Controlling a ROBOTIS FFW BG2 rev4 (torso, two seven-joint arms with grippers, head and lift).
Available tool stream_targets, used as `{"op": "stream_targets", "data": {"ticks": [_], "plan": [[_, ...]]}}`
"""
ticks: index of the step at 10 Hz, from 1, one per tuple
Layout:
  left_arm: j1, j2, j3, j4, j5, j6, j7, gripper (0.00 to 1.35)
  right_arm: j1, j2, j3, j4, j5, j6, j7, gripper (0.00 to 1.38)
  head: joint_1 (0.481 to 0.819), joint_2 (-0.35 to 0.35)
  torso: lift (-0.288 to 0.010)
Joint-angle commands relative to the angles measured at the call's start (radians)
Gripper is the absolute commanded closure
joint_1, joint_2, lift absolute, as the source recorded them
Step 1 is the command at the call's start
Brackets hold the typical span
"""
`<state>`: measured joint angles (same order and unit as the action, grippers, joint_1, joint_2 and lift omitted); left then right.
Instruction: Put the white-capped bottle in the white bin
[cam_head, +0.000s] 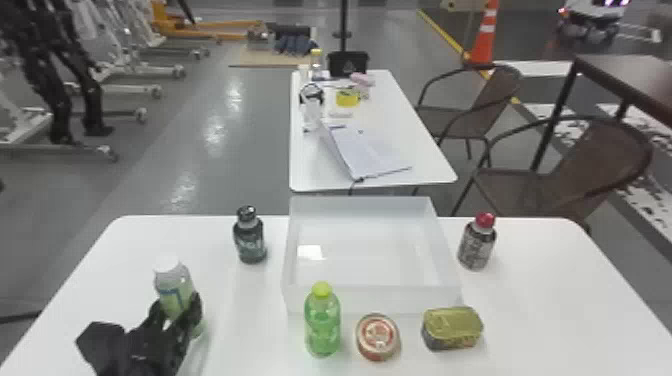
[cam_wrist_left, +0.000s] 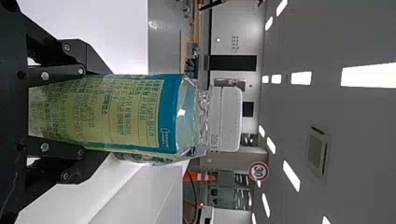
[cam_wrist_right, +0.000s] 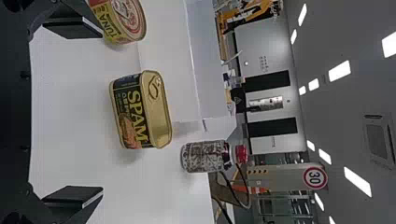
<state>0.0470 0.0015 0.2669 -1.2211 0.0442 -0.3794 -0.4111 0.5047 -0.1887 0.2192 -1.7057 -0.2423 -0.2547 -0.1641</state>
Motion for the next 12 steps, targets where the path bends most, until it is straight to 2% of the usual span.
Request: {"op": "stream_targets", "data": {"ticks": [1,2,4,6,7,8,9,10,11,12], "plan": [[0.004,-0.004,-0.020,-0.023,0.032,-0.018,-0.002,1.10,0.000,-0.002,0.000,0.000,-0.002,0.000,0.000,0.11,0.549,0.000,-0.100],[0.017,-0.004,-0.038,-0.106,0.028,-0.010,-0.006,1.15,0.000,-0.002,-0.001,0.001,-0.003,0.000,0.000,0.11,0.549,0.000,-0.100],[0.020,0.002,-0.115,-0.314,0.008,0.066,-0.015,1.15,0.000,-0.002,0.000,0.001,-0.005,0.000,0.000,0.11,0.549,0.000,-0.100],[-0.041,0.025,-0.198,-0.403,-0.020,0.217,-0.094,1.15,-0.002,0.000,0.000,0.003,-0.003,0.000,0.000,0.11,0.549,0.000,-0.100],[-0.078,0.051,-0.265,-0.429,-0.083,0.297,-0.118,1.15,-0.003,0.000,0.000,0.003,-0.003,0.000,0.000,0.11,0.549,0.000,-0.100],[-0.111,0.078,-0.328,-0.429,-0.126,0.333,-0.137,1.15,-0.006,0.000,0.003,0.006,-0.005,0.000,0.001,0.11,0.549,0.000,-0.100],[-0.157,0.098,-0.393,-0.429,-0.247,0.344,-0.173,1.15,-0.008,0.000,0.003,0.008,-0.003,0.000,0.001,0.11,0.549,0.000,-0.100],[-0.205,0.138,-0.466,-0.422,-0.311,0.343,-0.183,1.15,-0.015,-0.002,0.008,0.011,-0.005,0.000,0.001,0.11,0.549,0.000,-0.100],[-0.240,0.166,-0.515,-0.397,-0.388,0.318,-0.183,1.15,-0.028,-0.002,0.015,0.020,-0.006,0.000,0.003,0.11,0.549,0.000,-0.100],[-0.271,0.170,-0.548,-0.359,-0.475,0.281,-0.183,1.15,-0.029,-0.002,0.017,0.021,-0.006,0.000,0.003,0.11,0.549,0.000,-0.100]]}}
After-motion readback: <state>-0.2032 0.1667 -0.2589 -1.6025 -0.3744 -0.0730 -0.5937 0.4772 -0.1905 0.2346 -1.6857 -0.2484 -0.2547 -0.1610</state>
